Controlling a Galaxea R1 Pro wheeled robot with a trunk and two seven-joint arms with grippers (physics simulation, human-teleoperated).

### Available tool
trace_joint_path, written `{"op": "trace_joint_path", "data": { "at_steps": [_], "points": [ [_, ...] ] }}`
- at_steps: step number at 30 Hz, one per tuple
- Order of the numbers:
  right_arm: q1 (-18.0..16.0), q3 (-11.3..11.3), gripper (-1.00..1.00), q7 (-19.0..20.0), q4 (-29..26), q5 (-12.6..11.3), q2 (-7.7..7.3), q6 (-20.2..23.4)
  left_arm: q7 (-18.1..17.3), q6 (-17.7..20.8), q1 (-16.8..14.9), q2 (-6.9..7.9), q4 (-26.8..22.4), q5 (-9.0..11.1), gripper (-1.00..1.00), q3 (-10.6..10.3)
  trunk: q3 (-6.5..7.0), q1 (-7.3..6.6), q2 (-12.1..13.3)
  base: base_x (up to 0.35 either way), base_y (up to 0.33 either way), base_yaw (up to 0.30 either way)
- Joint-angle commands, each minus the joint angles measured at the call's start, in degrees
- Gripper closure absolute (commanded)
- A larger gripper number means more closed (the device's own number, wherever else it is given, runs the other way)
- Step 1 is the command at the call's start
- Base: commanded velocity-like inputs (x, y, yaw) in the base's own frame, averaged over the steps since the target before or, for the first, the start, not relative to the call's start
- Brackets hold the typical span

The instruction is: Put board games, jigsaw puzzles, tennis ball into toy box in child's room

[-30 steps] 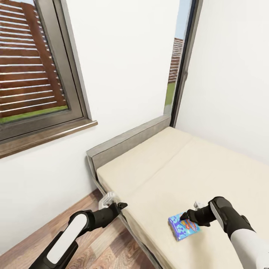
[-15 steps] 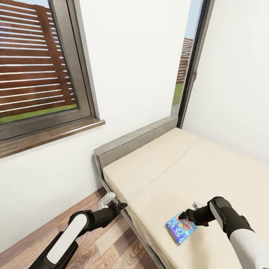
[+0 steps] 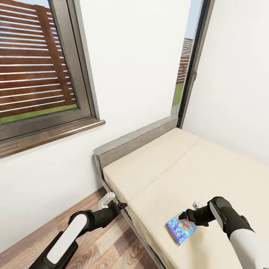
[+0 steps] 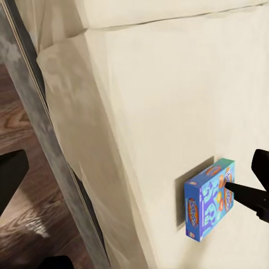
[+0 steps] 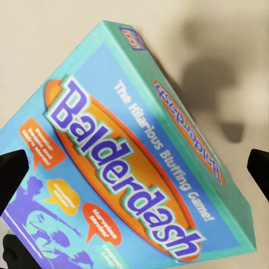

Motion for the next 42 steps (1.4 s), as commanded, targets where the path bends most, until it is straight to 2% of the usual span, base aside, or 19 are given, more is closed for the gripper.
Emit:
{"op": "trace_joint_path", "data": {
  "at_steps": [1,20,27,32,42],
  "points": [
    [0.03,-0.22,-1.0,0.44,0.01,-1.51,0.06,0.24,0.56,-0.1,-0.07,0.03,-0.05,0.6,-1.0,-0.11,-0.06,0.96,-0.02,-0.017,0.0,0.004],
    [0.03,-0.21,-1.0,0.59,-0.04,-1.6,0.01,0.24,0.56,-0.11,-0.07,-0.01,0.01,0.56,-1.0,-0.09,-0.06,0.96,-0.02,-0.109,-0.079,0.001],
    [0.03,-0.14,-1.0,3.12,-0.12,-1.58,-0.09,0.24,0.56,-0.11,-0.07,0.0,0.06,0.55,-1.0,-0.1,-0.06,0.96,-0.02,-0.032,-0.026,0.0],
    [0.03,-0.07,-1.0,6.7,-0.09,-1.36,-0.2,0.24,0.56,-0.11,-0.07,0.0,0.08,0.55,-1.0,-0.1,-0.06,0.96,-0.02,-0.015,-0.012,0.0],
    [0.03,0.04,-1.0,8.69,-0.08,-1.21,-0.22,0.24,0.56,-0.13,-0.07,-0.05,0.1,0.55,-1.0,-0.11,-0.06,0.96,-0.02,-0.005,-0.004,0.0]
  ]
}}
